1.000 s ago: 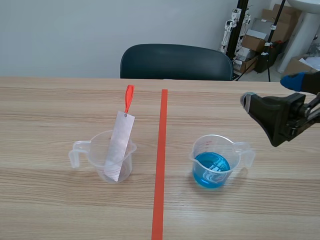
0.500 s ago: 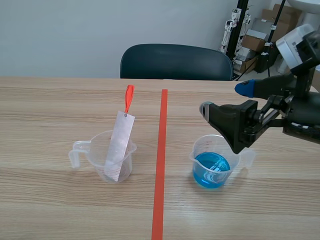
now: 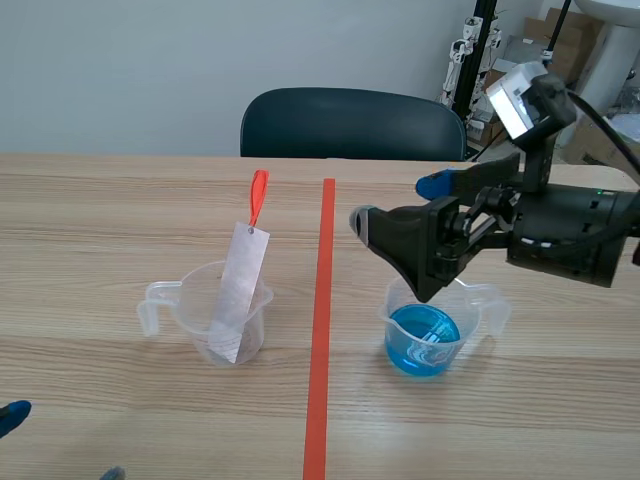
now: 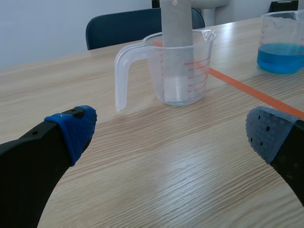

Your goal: Do the redox reaction experiment. lift the metal plate out of the left beaker

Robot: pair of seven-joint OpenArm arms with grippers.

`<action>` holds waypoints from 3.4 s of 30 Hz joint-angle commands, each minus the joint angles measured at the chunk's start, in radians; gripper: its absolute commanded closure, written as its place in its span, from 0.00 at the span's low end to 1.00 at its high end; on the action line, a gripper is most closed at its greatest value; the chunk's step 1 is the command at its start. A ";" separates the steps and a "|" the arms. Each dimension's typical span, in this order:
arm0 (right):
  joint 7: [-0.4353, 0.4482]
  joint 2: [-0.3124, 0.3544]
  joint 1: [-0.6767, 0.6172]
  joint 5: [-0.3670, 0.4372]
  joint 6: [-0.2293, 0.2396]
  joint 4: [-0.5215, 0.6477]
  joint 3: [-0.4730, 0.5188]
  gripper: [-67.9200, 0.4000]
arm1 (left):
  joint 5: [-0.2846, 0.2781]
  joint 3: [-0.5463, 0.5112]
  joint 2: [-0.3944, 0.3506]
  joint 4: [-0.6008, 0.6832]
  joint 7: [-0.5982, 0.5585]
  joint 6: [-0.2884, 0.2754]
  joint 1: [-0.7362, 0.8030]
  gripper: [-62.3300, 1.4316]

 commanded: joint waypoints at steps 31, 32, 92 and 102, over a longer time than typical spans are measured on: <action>-0.016 -0.293 0.367 0.087 0.120 -0.424 -0.293 0.00 | -0.014 -0.002 0.001 0.073 -0.053 -0.008 0.011 0.00; -0.015 -0.303 0.374 0.087 0.120 -0.435 -0.298 0.00 | -0.014 -0.001 0.001 0.073 -0.053 -0.018 0.011 0.00; -0.146 -0.536 0.533 0.105 0.071 -0.690 -0.379 0.51 | -0.018 -0.001 0.001 0.073 -0.053 -0.066 0.011 0.00; -0.151 -0.536 0.533 0.105 0.071 -0.690 -0.379 0.74 | -0.018 -0.001 0.001 0.073 -0.053 -0.066 0.011 0.00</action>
